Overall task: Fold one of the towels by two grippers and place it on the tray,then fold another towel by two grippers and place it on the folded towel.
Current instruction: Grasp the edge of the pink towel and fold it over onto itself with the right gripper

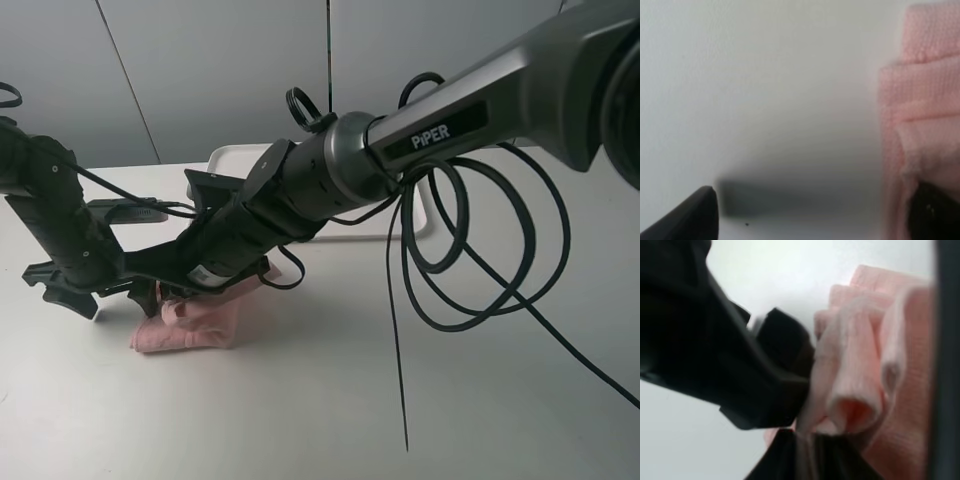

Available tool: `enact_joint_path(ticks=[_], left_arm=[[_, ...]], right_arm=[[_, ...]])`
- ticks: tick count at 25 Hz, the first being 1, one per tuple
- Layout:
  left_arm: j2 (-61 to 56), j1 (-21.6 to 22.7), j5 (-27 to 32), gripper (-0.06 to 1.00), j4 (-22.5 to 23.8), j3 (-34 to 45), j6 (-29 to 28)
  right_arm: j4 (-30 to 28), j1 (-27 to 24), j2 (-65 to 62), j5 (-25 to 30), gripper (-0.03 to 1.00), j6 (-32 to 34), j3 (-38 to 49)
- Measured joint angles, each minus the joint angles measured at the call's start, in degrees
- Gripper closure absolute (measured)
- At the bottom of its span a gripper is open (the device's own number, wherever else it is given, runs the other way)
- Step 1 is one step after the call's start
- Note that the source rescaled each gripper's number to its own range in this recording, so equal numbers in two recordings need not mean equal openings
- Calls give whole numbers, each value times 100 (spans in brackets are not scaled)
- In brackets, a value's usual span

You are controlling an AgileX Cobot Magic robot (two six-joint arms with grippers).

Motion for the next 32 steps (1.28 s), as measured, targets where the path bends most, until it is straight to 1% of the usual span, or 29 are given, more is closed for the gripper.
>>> enact_joint_path(ticks=[3,5,6,11,18,23,26,27,29,32], left_arm=[[0,0,0,-4,0,0,11],[0,0,0,-4,-12,0,39],[0,0,0,-4,-12,0,65],[0,0,0,-4,-12,0,87],[0,0,0,-4,-12,0,112],[0,0,0,-4,-12,0,112],[0,0,0,-4,-12,0,112],[0,0,0,-4,-12,0,112],[0,0,0,-4,-12,0,112],[0,0,0,-4,-23,0,112]], right_arm=[[66,51,39,-33,49,-40,-21],[149,63,63,-46,37,-53,-21],[169,63,61,-46,34,-64,-32],[194,63,61,141,32,-315,-47],[194,63,95,598,33,-659,-47],[194,63,-116,652,33,-939,-47],[172,63,-376,587,33,-1045,-47],[116,63,-448,560,33,-1059,-47],[-175,63,-594,562,33,-1072,-57],[-986,63,-750,741,33,-954,-56]])
